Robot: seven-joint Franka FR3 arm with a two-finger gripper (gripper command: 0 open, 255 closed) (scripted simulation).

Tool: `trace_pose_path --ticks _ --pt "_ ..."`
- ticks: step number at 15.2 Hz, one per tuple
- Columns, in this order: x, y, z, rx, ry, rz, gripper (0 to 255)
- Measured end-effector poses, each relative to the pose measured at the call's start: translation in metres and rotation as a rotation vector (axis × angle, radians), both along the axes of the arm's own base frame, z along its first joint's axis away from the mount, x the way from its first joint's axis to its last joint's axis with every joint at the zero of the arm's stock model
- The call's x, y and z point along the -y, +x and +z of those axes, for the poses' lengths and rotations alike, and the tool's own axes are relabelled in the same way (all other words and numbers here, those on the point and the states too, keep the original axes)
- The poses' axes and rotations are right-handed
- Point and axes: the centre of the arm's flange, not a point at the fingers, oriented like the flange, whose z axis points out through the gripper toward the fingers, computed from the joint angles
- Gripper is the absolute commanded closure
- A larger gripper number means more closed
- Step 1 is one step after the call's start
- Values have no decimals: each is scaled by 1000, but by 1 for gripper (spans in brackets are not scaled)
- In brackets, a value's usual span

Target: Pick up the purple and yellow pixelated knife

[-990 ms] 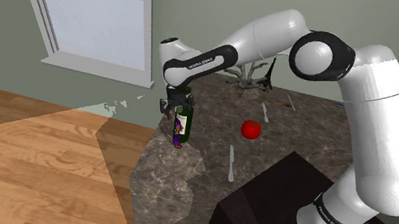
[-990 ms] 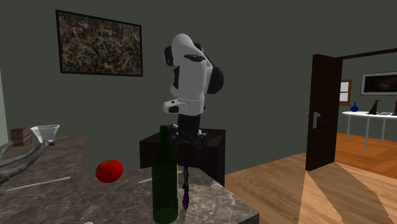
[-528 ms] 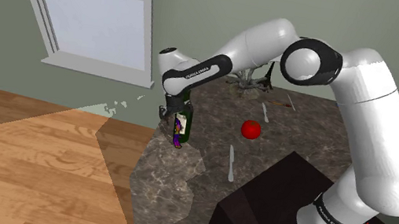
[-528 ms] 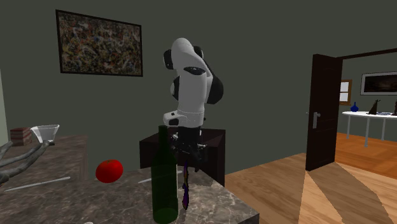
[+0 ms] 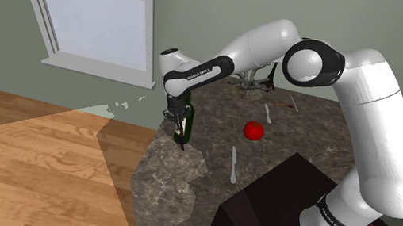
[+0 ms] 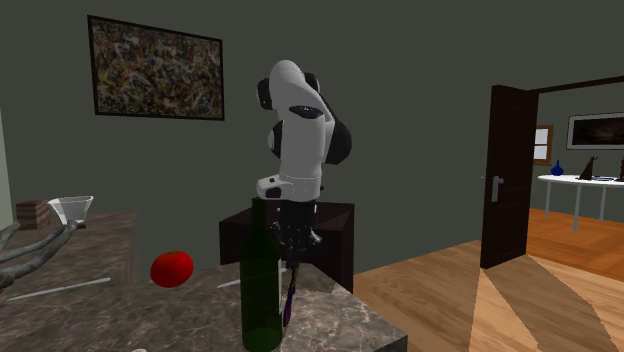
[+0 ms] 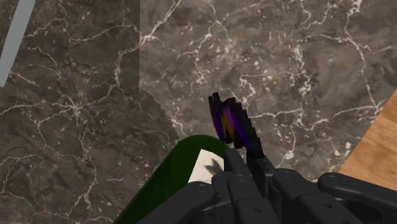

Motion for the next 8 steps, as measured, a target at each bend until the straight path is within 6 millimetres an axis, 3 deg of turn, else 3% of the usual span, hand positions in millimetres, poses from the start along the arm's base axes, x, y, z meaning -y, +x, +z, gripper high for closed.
trace_pose_path --ticks 4,8 --pt "0 -1 2 -1 -1 0 255" --pt "1 -1 19 -2 -1 0 255"
